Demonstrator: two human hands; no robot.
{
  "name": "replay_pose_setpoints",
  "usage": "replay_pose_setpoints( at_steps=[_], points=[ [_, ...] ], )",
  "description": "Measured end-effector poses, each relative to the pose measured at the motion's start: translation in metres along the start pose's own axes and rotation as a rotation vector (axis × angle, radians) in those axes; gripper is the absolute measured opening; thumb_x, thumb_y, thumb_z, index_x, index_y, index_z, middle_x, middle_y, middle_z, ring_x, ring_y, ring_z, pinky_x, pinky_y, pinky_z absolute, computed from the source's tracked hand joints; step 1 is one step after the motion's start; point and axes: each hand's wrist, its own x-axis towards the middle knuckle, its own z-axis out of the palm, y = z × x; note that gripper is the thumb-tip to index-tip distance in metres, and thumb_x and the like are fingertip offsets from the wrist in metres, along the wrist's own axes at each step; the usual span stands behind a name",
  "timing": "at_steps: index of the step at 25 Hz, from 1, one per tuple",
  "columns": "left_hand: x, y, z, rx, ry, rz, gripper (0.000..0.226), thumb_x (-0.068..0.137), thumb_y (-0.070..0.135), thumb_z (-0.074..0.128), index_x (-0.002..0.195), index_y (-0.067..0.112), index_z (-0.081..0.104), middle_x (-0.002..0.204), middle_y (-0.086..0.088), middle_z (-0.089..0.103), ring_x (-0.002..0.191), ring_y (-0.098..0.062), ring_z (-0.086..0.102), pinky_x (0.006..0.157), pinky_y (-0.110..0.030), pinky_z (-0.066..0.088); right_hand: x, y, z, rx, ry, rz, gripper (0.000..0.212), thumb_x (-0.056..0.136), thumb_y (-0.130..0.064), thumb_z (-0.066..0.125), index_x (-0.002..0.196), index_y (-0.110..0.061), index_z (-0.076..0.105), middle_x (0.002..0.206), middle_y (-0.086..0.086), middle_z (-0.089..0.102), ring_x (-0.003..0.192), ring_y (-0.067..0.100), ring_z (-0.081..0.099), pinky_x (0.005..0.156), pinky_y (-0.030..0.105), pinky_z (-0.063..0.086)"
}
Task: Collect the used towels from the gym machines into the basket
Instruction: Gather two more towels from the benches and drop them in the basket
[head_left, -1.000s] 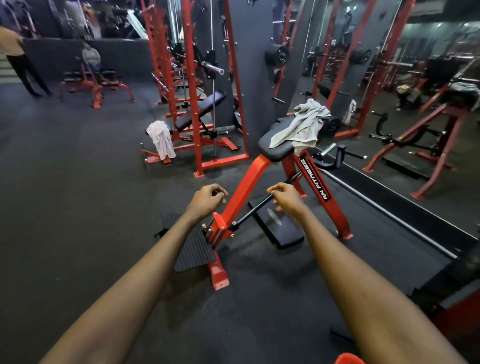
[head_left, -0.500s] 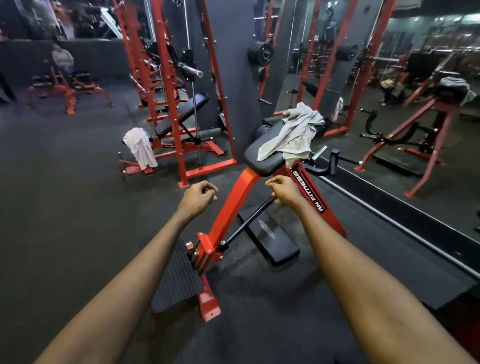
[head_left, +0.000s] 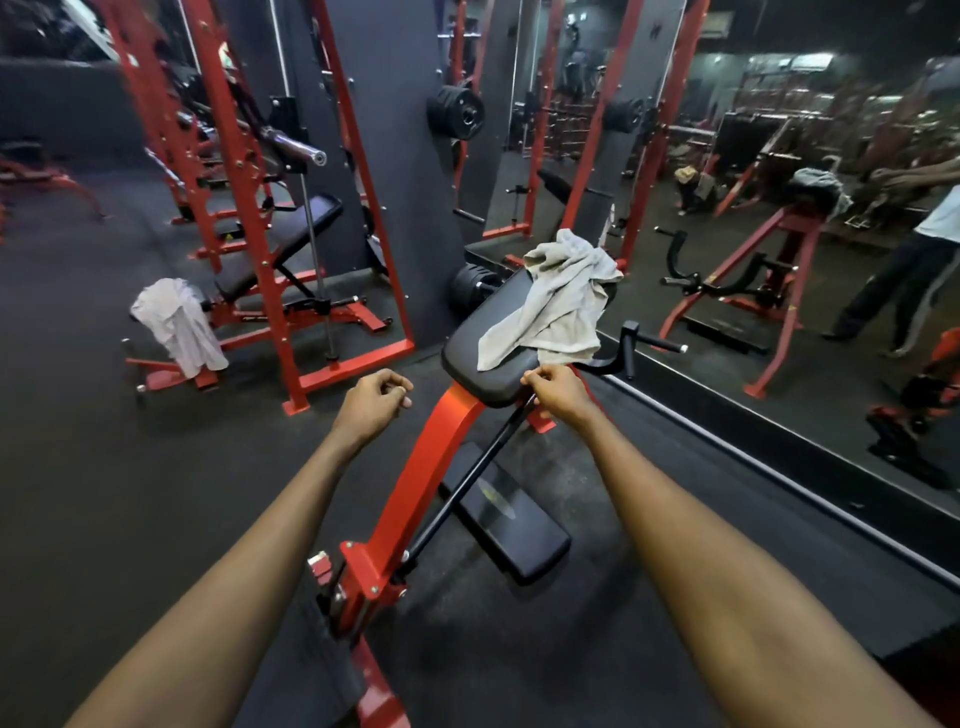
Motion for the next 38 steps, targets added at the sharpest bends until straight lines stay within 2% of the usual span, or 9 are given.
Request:
replay_pose_setpoints(
  at_steps=[3, 8, 12, 15, 17, 25, 29, 33, 38],
  points=[
    [0.058, -0.002, 0.001, 0.024, -0.045, 0.019, 0.020, 0.088, 0.014, 0.049, 0.089, 0.023, 0.067, 0.080, 0.001, 0.076, 0.072, -0.016, 0.066, 0.070, -0.031, 0.050, 0.049, -0.008, 0.001, -0.019, 0.057, 0.021, 0.031, 0.090, -0.033, 0.058, 0.066, -0.013, 0.058, 0.058, 0.010, 0.053, 0.056, 0.023, 0.054, 0.058, 0.035, 0.046],
    [0.136, -0.001, 0.019, -0.021, -0.077, 0.033, 0.021, 0.081, 0.024, 0.047, 0.088, 0.023, 0.067, 0.079, 0.001, 0.076, 0.070, -0.016, 0.064, 0.069, -0.032, 0.048, 0.124, -0.003, -0.010, -0.083, 0.146, 0.066, 0.039, 0.089, -0.030, 0.059, 0.067, 0.001, 0.059, 0.065, 0.023, 0.053, 0.062, 0.020, 0.051, 0.057, 0.034, 0.039],
    [0.194, 0.004, 0.038, -0.021, -0.062, 0.027, 0.022, 0.089, 0.010, 0.048, 0.087, 0.023, 0.066, 0.079, -0.001, 0.075, 0.068, -0.016, 0.063, 0.065, -0.028, 0.046, 0.196, 0.010, -0.023, -0.138, 0.164, 0.095, 0.042, 0.081, -0.044, 0.057, 0.055, -0.012, 0.048, 0.064, 0.009, 0.051, 0.074, 0.022, 0.050, 0.064, 0.031, 0.034],
    [0.231, 0.009, 0.048, -0.019, -0.034, 0.015, 0.023, 0.092, 0.006, 0.047, 0.091, 0.019, 0.066, 0.080, -0.003, 0.074, 0.069, -0.017, 0.063, 0.061, -0.026, 0.044, 0.242, 0.013, -0.036, -0.127, 0.201, 0.156, 0.051, 0.072, -0.059, 0.057, 0.098, -0.016, 0.062, 0.111, 0.015, 0.060, 0.105, 0.031, 0.059, 0.087, 0.039, 0.049],
    [0.250, 0.013, 0.051, -0.014, -0.028, 0.006, 0.022, 0.093, 0.005, 0.047, 0.095, 0.013, 0.067, 0.080, -0.004, 0.073, 0.069, -0.017, 0.061, 0.059, -0.026, 0.043, 0.264, 0.012, -0.042, -0.179, 0.242, 0.197, 0.078, 0.077, -0.060, 0.065, 0.136, -0.012, 0.046, 0.143, 0.017, 0.044, 0.133, 0.037, 0.044, 0.107, 0.048, 0.041],
    [0.309, -0.002, 0.051, 0.035, -0.006, -0.031, 0.020, 0.095, 0.005, 0.049, 0.100, 0.011, 0.067, 0.086, -0.006, 0.074, 0.072, -0.016, 0.063, 0.061, -0.025, 0.046, 0.343, 0.025, -0.030, -0.274, 0.284, 0.228, 0.122, 0.068, -0.068, 0.073, 0.159, -0.025, 0.004, 0.160, 0.016, 0.014, 0.138, 0.046, 0.035, 0.107, 0.054, 0.037],
    [0.332, -0.021, 0.049, 0.049, -0.017, -0.078, 0.021, 0.094, 0.010, 0.050, 0.094, 0.021, 0.068, 0.083, -0.001, 0.075, 0.073, -0.017, 0.067, 0.068, -0.031, 0.050, 0.371, 0.024, -0.010, -0.327, 0.366, 0.316, 0.121, 0.067, -0.060, 0.080, 0.158, -0.028, 0.007, 0.156, 0.019, 0.021, 0.133, 0.045, 0.041, 0.104, 0.052, 0.036],
    [0.339, -0.033, 0.050, 0.060, -0.024, -0.095, 0.021, 0.095, 0.011, 0.049, 0.093, 0.021, 0.068, 0.082, 0.000, 0.075, 0.075, -0.018, 0.068, 0.071, -0.033, 0.052, 0.379, 0.032, -0.006, -0.432, 0.427, 0.289, 0.101, 0.075, -0.037, 0.081, 0.153, -0.025, 0.019, 0.151, 0.019, 0.029, 0.127, 0.046, 0.046, 0.100, 0.053, 0.038],
    [0.333, -0.043, 0.047, 0.050, -0.007, -0.122, 0.021, 0.094, 0.014, 0.050, 0.092, 0.024, 0.068, 0.080, 0.002, 0.076, 0.073, -0.015, 0.069, 0.074, -0.035, 0.054, 0.374, 0.009, 0.009, -0.217, 0.337, 0.220, 0.078, 0.078, -0.036, 0.077, 0.143, -0.025, 0.036, 0.137, 0.019, 0.047, 0.116, 0.044, 0.057, 0.090, 0.046, 0.048]
  ],
)
